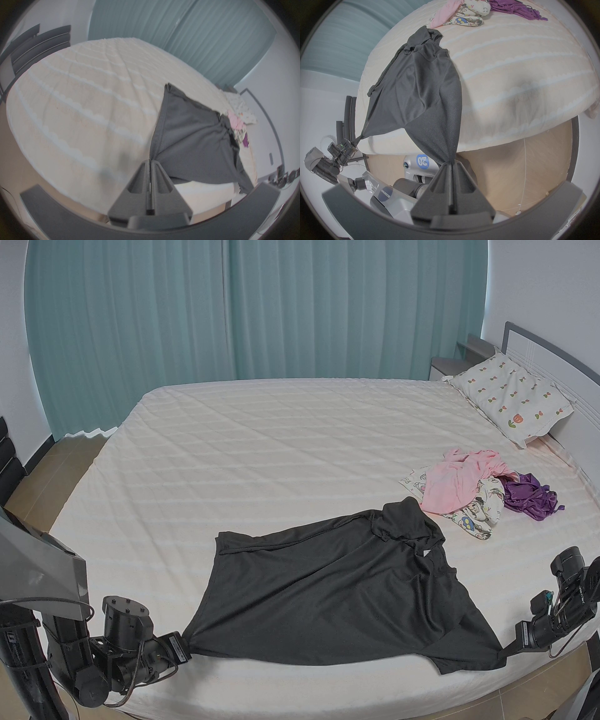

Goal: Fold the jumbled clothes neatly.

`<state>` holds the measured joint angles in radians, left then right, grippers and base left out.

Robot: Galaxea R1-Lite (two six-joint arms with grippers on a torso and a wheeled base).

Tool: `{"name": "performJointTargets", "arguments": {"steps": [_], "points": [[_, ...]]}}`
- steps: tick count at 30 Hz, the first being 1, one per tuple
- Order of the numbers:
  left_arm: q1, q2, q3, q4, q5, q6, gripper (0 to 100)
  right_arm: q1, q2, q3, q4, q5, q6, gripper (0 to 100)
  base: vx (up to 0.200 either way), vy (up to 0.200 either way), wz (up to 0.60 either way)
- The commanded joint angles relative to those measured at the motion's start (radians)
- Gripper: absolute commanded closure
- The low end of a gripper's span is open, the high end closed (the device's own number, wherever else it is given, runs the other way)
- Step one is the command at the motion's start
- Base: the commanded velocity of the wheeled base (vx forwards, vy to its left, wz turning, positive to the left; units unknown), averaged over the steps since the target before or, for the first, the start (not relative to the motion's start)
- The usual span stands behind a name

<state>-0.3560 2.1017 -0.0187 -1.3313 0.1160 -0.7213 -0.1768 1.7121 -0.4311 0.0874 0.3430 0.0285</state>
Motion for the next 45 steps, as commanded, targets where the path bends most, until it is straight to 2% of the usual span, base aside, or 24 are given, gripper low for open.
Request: {"name": "performJointTargets", "arguments": {"steps": [1,6,9,15,16,22,28,32,33,36,39,41,45], "points": [[-0.101,-0.035,0.016,0.124,-0.01,0.036,100,-0.029,-0.019,0.055,0.009,-0.002,-0.064,100,0.0,0.0,0.0],[-0.136,-0.029,0.016,0.192,-0.009,0.071,100,-0.033,-0.016,0.075,0.018,-0.007,-0.099,100,0.0,0.0,0.0],[-0.152,-0.029,0.016,0.285,-0.009,0.088,100,-0.033,0.006,0.089,0.018,-0.01,-0.114,100,0.0,0.0,0.0],[-0.153,-0.015,0.016,0.33,-0.007,0.098,100,-0.027,0.017,0.117,0.021,-0.013,-0.151,100,0.0,0.0,0.0],[-0.153,-0.015,0.016,0.339,-0.007,0.098,0,-0.027,0.02,0.117,0.021,-0.015,-0.151,0,0.0,0.0,0.0],[-0.121,-0.012,0.006,0.284,-0.007,0.095,0,-0.038,0.044,0.106,0.008,-0.039,-0.153,0,0.0,0.0,0.0],[0.034,-0.038,-0.044,0.181,-0.016,0.106,0,-0.102,-0.049,0.018,0.023,-0.032,-0.153,0,0.0,0.0,0.0],[0.098,-0.063,-0.119,0.19,-0.09,0.097,0,-0.119,-0.048,-0.044,0.017,-0.012,-0.144,0,0.0,0.0,0.0],[0.12,-0.074,-0.165,0.193,-0.128,0.086,0,-0.118,-0.031,-0.071,0.011,0.014,-0.136,0,0.0,0.0,0.0],[0.126,-0.066,-0.241,0.199,-0.134,0.042,0,-0.107,0.011,-0.101,0.005,0.047,-0.117,0,0.0,0.0,0.0],[0.135,-0.032,-0.389,0.282,-0.134,0.005,0,-0.076,0.073,-0.167,-0.023,0.062,-0.052,0,0.0,0.0,0.0],[0.152,0.009,-0.497,0.353,-0.136,0.002,0,-0.052,0.115,-0.196,-0.075,0.062,0.024,0,0.0,0.0,0.0],[0.186,0.106,-0.736,0.511,-0.136,-0.018,0,0.008,0.199,-0.215,-0.281,0.051,0.24,0,0.0,0.0,0.0]]}}
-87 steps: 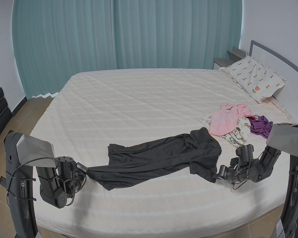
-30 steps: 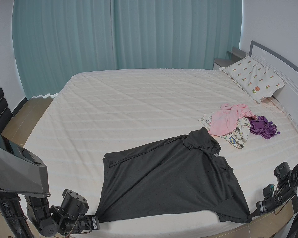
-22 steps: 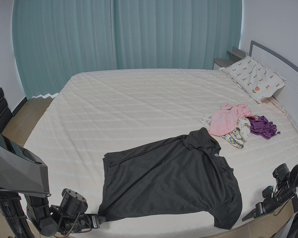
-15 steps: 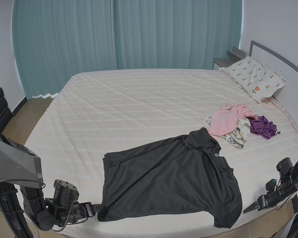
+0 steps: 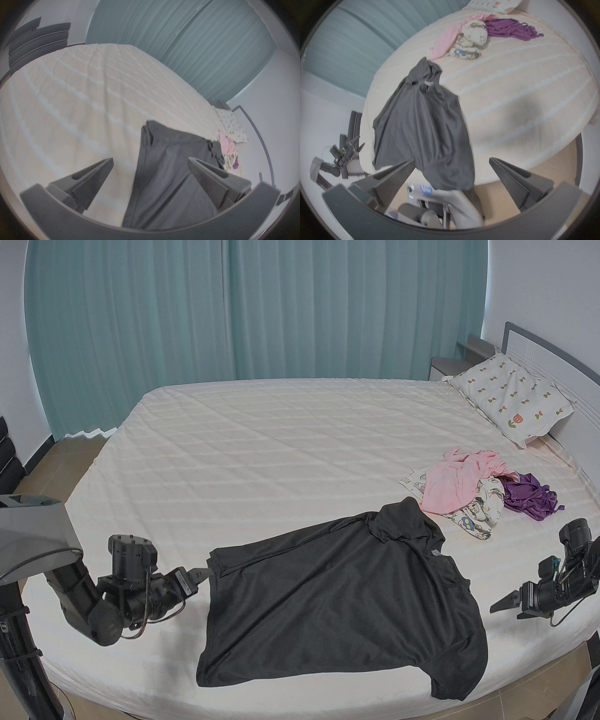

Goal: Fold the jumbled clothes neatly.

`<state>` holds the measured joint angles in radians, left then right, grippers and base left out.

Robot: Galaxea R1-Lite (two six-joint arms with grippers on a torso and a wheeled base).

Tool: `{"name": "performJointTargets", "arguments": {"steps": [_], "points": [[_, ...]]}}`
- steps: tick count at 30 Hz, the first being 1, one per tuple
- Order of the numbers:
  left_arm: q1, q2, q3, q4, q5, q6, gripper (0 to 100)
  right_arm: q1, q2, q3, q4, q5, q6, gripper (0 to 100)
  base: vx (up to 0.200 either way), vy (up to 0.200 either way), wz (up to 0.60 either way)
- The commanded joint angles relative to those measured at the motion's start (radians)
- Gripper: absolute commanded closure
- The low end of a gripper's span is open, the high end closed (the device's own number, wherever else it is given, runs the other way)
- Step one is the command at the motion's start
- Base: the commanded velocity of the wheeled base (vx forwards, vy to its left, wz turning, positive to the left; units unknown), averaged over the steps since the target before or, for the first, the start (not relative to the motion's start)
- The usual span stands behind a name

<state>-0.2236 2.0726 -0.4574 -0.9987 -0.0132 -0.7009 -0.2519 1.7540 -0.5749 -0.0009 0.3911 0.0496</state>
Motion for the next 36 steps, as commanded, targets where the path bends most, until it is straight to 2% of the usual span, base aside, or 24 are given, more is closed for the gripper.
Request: {"name": "performJointTargets", "arguments": {"steps": [1,2,3,4,7,14,23,27,28,36], "points": [[0.056,0.155,-0.354,0.221,-0.007,-0.058,0,0.1,0.182,-0.066,-0.254,0.0,0.269,0,0.0,0.0,0.0],[0.056,0.158,-0.362,0.227,-0.007,-0.063,0,0.102,0.186,-0.065,-0.263,0.0,0.277,0,0.0,0.0,0.0],[0.058,0.19,-0.455,0.299,-0.007,-0.106,0,0.122,0.225,-0.051,-0.366,-0.012,0.348,0,0.0,0.0,0.0],[0.058,0.193,-0.463,0.305,-0.007,-0.109,0,0.125,0.226,-0.049,-0.372,-0.014,0.354,0,0.0,0.0,0.0],[0.067,0.265,-0.618,0.402,-0.004,-0.151,0,0.154,0.28,-0.011,-0.528,-0.023,0.444,0,0.0,0.0,0.0],[0.066,0.32,-0.681,0.41,-0.005,-0.158,0,0.174,0.305,0.05,-0.668,-0.017,0.582,0,0.0,0.0,0.0],[0.027,0.357,-0.71,0.413,-0.004,-0.158,0,0.177,0.34,0.096,-0.765,-0.018,0.592,0,0.0,0.0,0.0],[0.015,0.402,-0.777,0.416,0.025,-0.154,0,0.183,0.34,0.098,-0.78,-0.018,0.593,0,0.0,0.0,0.0],[0.013,0.406,-0.79,0.419,0.041,-0.154,100,0.187,0.34,0.098,-0.78,-0.018,0.593,0,0.0,0.0,0.0],[0.032,0.445,-0.897,0.423,0.173,-0.172,100,0.195,0.341,0.105,-0.781,-0.018,0.593,0,0.0,0.0,0.0]]}}
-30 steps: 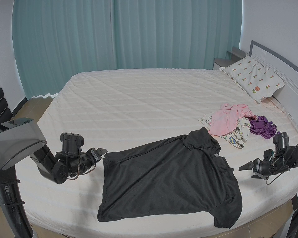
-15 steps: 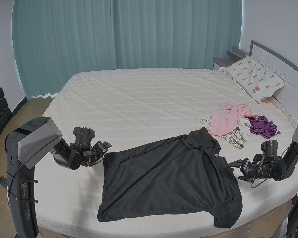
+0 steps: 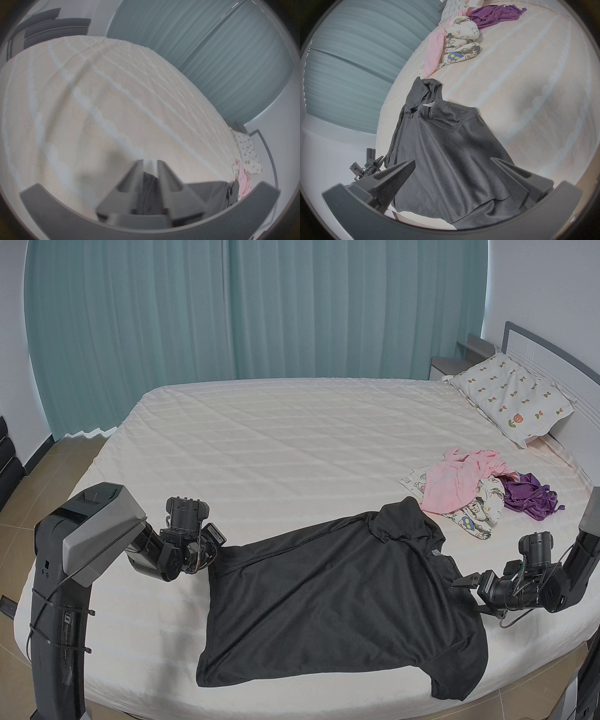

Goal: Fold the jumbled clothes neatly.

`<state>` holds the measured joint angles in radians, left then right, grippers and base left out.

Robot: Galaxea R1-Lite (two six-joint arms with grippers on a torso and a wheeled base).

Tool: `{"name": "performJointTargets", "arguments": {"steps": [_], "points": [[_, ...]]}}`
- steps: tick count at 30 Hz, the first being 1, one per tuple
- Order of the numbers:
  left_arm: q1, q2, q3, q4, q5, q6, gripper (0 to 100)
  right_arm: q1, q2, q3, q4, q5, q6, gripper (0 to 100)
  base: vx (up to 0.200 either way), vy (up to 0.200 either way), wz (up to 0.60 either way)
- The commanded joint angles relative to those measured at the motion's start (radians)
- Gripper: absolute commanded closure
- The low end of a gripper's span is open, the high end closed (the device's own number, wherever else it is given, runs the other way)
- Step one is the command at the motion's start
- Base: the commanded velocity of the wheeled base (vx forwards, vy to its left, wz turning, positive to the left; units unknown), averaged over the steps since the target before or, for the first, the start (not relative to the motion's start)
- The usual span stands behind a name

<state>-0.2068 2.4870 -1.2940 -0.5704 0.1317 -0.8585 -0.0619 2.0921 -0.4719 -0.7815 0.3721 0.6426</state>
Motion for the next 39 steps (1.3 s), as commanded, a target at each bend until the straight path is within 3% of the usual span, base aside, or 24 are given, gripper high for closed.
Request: {"name": "performJointTargets", "arguments": {"steps": [1,4,10,18,19,21,28,39], "points": [[0.024,0.033,-0.085,-0.008,0.036,-0.039,100,0.005,0.003,0.003,-0.001,0.001,-0.001,0,0.0,0.0,0.0],[0.046,0.047,-0.146,-0.011,0.046,-0.119,100,0.005,0.005,0.001,-0.004,0.001,0.0,0,0.0,0.0,0.0],[0.104,0.072,-0.217,-0.022,0.051,-0.166,100,0.005,0.02,0.01,-0.05,-0.002,0.0,0,0.0,0.0,0.0],[0.07,0.003,-0.077,-0.028,-0.018,-0.188,100,0.011,0.039,0.015,-0.071,-0.002,0.002,0,0.0,0.0,0.0],[0.069,0.001,-0.074,-0.029,-0.021,-0.188,0,0.011,0.039,0.015,-0.071,-0.002,0.002,0,0.0,0.0,0.0],[0.041,-0.04,0.01,-0.057,-0.069,-0.186,0,0.017,0.04,0.015,-0.073,-0.002,0.002,0,0.0,0.0,0.0],[0.021,-0.059,0.071,-0.085,-0.086,-0.172,0,0.039,0.037,0.058,-0.073,-0.007,-0.021,0,0.0,0.0,0.0],[0.021,-0.063,0.096,-0.086,-0.086,-0.149,0,0.054,-0.001,0.144,-0.032,-0.009,-0.228,0,0.0,0.0,0.0]]}}
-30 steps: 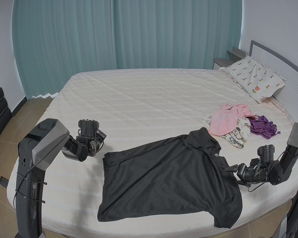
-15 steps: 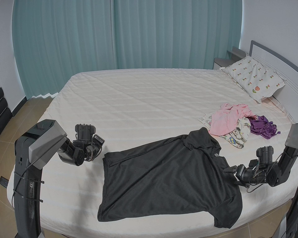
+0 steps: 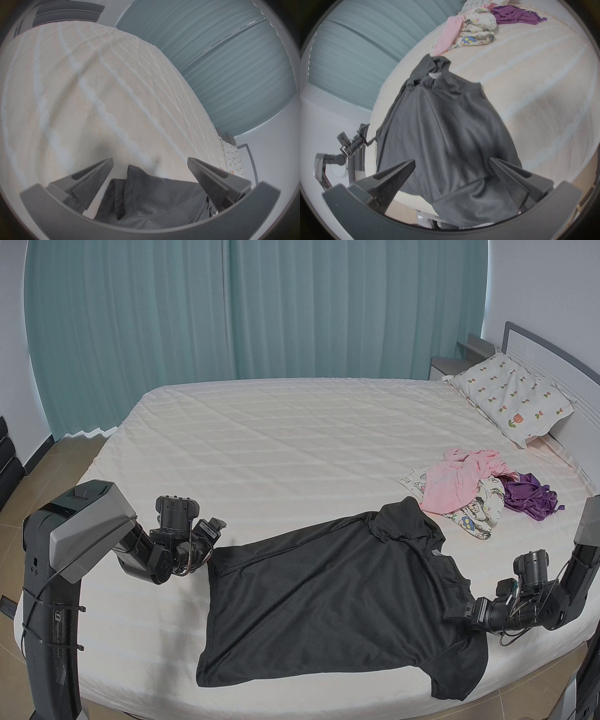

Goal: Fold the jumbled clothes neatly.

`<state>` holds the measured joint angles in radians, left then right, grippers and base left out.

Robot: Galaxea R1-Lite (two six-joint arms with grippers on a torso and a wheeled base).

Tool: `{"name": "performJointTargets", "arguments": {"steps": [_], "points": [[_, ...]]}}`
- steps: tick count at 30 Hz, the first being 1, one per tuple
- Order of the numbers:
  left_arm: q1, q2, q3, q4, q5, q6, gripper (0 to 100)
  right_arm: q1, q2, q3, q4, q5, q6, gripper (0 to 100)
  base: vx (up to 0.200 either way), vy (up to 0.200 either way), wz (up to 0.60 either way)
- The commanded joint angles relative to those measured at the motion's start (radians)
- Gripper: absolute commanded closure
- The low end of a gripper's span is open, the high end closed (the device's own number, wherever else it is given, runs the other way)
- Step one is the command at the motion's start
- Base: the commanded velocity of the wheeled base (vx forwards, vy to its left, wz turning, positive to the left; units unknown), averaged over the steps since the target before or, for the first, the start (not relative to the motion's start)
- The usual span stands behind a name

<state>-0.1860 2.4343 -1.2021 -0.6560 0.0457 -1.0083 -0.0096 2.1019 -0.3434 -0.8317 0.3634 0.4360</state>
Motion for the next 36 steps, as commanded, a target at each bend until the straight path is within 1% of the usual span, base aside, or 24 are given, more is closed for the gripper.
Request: {"name": "performJointTargets", "arguments": {"steps": [1,3,4,6,7,8,10,12,14,21,25,29,36], "points": [[0.0,-0.011,0.007,0.001,0.0,0.0,0,0.003,-0.013,0.001,0.097,0.0,-0.074,0,0.0,0.0,0.0],[0.0,-0.012,0.012,-0.001,0.0,0.0,0,0.003,-0.026,-0.028,0.164,0.002,-0.108,0,0.0,0.0,0.0],[0.0,-0.015,0.019,-0.001,0.0,0.0,0,0.002,-0.063,-0.063,0.247,0.0,-0.129,0,0.0,0.0,0.0],[0.003,-0.02,0.026,-0.001,-0.001,0.0,0,0.002,-0.122,-0.124,0.395,0.002,-0.145,0,0.0,0.0,0.0],[0.003,-0.02,0.026,-0.001,-0.003,0.0,0,0.002,-0.149,-0.169,0.49,0.002,-0.155,0,0.0,0.0,0.0],[0.005,-0.02,0.026,-0.001,-0.003,0.0,0,0.003,-0.169,-0.213,0.592,0.002,-0.177,0,0.0,0.0,0.0],[0.005,-0.018,0.027,-0.001,-0.009,0.002,0,0.002,-0.183,-0.287,0.747,0.005,-0.241,0,0.0,0.0,0.0],[0.005,-0.018,0.03,0.001,-0.024,0.002,0,-0.001,-0.174,-0.338,0.832,0.006,-0.296,0,0.0,0.0,0.0],[0.005,-0.018,0.032,0.001,-0.029,0.002,0,-0.001,-0.166,-0.353,0.849,0.008,-0.31,0,0.0,0.0,0.0],[0.005,-0.015,0.035,0.004,-0.037,0.005,0,0.01,-0.089,-0.356,0.822,0.009,-0.313,0,0.0,0.0,0.0],[0.0,-0.015,0.033,0.006,-0.038,0.01,0,0.019,-0.082,-0.347,0.792,0.008,-0.312,0,0.0,0.0,0.0],[-0.012,-0.014,0.036,0.009,-0.07,0.028,0,0.025,-0.076,-0.348,0.786,0.006,-0.31,0,0.0,0.0,0.0],[-0.03,-0.001,0.026,0.007,-0.072,0.031,0,0.039,-0.076,-0.348,0.784,0.005,-0.31,0,0.0,0.0,0.0]]}}
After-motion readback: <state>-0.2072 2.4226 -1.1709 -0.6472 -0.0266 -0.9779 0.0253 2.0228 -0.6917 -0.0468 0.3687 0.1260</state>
